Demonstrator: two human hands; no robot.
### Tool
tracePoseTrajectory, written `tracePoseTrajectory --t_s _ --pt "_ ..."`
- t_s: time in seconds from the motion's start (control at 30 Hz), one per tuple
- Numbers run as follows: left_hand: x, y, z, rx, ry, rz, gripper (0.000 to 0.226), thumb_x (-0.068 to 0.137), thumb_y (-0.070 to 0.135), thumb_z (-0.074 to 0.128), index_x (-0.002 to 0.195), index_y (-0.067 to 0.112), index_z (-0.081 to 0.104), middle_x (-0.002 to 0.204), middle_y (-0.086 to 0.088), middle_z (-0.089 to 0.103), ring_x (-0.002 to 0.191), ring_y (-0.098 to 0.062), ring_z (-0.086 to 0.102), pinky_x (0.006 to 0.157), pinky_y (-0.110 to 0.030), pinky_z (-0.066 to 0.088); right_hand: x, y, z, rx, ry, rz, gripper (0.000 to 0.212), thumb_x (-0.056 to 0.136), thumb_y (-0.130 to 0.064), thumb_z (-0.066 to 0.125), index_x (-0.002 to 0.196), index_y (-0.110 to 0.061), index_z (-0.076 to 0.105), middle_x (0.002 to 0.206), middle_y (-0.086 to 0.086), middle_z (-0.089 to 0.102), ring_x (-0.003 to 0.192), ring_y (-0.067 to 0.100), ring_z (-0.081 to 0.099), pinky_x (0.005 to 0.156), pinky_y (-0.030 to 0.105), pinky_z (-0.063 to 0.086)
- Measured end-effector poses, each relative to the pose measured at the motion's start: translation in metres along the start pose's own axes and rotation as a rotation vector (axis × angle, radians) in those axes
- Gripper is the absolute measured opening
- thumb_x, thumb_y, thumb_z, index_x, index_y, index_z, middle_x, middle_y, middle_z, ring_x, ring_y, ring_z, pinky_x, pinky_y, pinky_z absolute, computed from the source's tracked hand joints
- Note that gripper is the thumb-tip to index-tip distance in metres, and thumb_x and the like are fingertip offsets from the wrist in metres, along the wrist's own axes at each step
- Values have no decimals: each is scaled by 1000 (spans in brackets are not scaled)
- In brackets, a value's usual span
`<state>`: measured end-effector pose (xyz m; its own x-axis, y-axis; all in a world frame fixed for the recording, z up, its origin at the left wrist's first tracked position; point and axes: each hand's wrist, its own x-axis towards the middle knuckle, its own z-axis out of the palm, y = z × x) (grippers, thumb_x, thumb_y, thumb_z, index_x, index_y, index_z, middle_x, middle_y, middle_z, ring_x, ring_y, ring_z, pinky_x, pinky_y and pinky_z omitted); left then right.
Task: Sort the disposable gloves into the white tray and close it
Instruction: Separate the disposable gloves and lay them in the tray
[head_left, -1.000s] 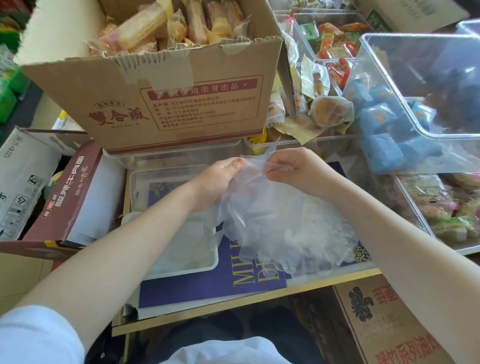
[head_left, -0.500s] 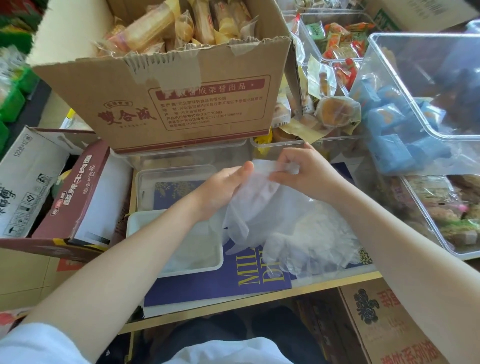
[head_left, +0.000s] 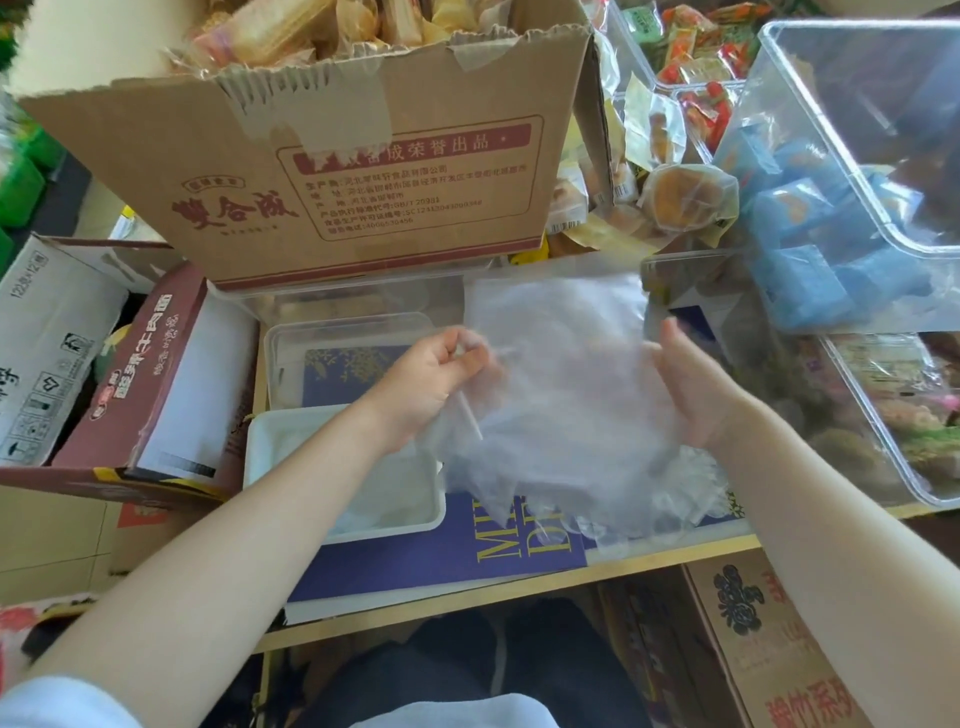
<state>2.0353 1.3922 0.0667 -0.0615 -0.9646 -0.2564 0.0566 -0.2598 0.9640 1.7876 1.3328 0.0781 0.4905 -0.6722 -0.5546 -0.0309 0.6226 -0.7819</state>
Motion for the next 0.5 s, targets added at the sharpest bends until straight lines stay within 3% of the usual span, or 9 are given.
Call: tracePoseTrajectory --t_s 0.07,0.17,0.27,0.33,0.4,0.47,0.5 --pt "5 -15 4 115 29 -60 14 96 8 47 87 16 53 82 6 57 72 2 57 70 -9 41 3 12 3 -12 52 109 39 81 -52 44 93 -22 66 74 -4 73 67 9 70 59 21 55" --pt "15 -37 5 335 47 -187 4 97 14 48 95 13 51 87 4 53 86 -10 50 65 -9 37 12 30 -4 -252 86 182 33 82 -33 63 99 -5 62 86 2 72 74 12 69 72 22 55" --pt "22 -50 8 351 1 -282 6 93 17 56 94 13 52 93 1 61 87 -9 54 70 -15 39 18 41 -15 -443 215 153 16 83 -18 70 82 -11 55 71 -3 64 58 3 62 57 16 48" --pt "26 -52 7 304 -113 -325 8 90 15 61 88 16 53 87 1 64 75 -7 58 65 -16 44 21 45 -25 -432 268 115 14 85 -16 67 81 -11 55 68 -4 60 54 3 58 53 15 44" --pt "29 -51 2 323 -263 -398 11 88 12 63 83 12 53 72 6 59 61 -3 55 58 -13 41 23 48 -38 -384 270 70 17 86 -15 65 90 -1 56 75 5 58 65 15 56 63 25 44" --pt "36 -56 -3 322 -332 -459 19 82 14 67 94 2 58 82 -4 59 71 -11 55 67 -22 40 26 48 -50 -310 235 48 20 87 -11 63 101 2 56 84 10 57 74 22 56 72 34 45" --pt "40 -58 -2 273 -293 -463 23 82 13 67 99 1 60 87 -8 59 76 -16 55 67 -26 41 29 49 -55 -285 241 40 14 88 -8 61 100 -1 57 84 9 57 74 20 56 70 30 47"
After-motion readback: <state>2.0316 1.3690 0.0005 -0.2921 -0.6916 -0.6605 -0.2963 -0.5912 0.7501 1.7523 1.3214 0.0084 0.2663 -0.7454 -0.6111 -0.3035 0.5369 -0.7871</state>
